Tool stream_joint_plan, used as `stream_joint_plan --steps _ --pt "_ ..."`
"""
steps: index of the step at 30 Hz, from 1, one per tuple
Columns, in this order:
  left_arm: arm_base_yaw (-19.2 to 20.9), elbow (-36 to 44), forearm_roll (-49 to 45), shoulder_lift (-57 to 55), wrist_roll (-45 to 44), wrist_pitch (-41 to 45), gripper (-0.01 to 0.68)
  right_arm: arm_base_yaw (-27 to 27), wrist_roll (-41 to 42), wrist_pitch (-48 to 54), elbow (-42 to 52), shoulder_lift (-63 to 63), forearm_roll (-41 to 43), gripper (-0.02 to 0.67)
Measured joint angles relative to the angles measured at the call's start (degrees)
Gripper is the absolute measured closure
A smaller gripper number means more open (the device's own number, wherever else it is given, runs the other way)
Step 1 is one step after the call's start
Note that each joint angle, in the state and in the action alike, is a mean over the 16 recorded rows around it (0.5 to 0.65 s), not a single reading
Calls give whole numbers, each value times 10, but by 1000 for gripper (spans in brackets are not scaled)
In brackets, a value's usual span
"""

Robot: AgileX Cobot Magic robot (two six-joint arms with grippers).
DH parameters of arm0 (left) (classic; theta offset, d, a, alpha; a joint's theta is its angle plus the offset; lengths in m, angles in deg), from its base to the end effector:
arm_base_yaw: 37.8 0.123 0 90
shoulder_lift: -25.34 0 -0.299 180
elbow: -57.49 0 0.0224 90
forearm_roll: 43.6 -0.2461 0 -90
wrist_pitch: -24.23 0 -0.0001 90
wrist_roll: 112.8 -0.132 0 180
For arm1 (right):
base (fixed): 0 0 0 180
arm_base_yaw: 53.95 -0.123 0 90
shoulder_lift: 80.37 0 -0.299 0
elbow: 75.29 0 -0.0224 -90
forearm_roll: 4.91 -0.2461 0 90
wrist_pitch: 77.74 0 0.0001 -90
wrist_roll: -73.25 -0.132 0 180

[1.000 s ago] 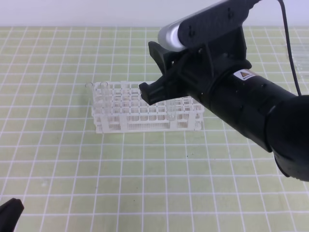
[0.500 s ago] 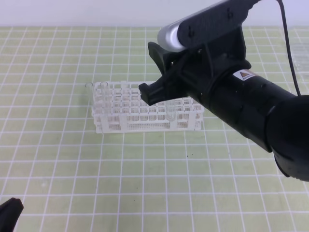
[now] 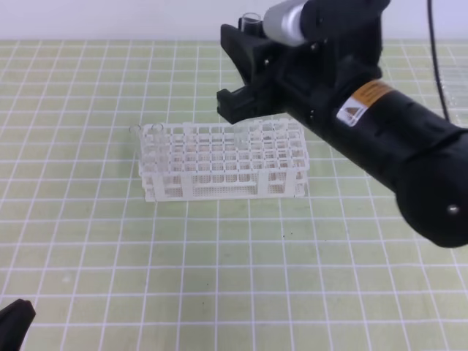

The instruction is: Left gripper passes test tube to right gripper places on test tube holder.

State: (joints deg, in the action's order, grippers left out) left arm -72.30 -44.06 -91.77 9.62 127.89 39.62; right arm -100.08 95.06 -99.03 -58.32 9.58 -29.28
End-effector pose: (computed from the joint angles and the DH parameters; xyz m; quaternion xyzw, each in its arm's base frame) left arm 0.0844 -0.0263 0.1758 0.0833 0.7851 -0.1761 0.5879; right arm 0.2721 0.2546 0.3777 -0.2137 0.6570 0.2411 0.6815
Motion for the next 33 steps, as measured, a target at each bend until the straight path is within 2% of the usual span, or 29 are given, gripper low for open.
stream_joint_plan --steps 4,7,17,25,33 --pt "0 1 0 0 0 0 673 10 -107 -36 0 25 108 640" --pt "0 1 0 0 0 0 673 14 -144 -68 -2 47 150 640" --pt "0 -1 0 1 0 0 673 16 -198 -129 -43 125 208 640" --pt "0 -3 0 1 0 1 673 16 -238 -136 -79 183 249 640" --pt "0 -3 0 1 0 1 673 16 -243 -140 -104 227 268 640"
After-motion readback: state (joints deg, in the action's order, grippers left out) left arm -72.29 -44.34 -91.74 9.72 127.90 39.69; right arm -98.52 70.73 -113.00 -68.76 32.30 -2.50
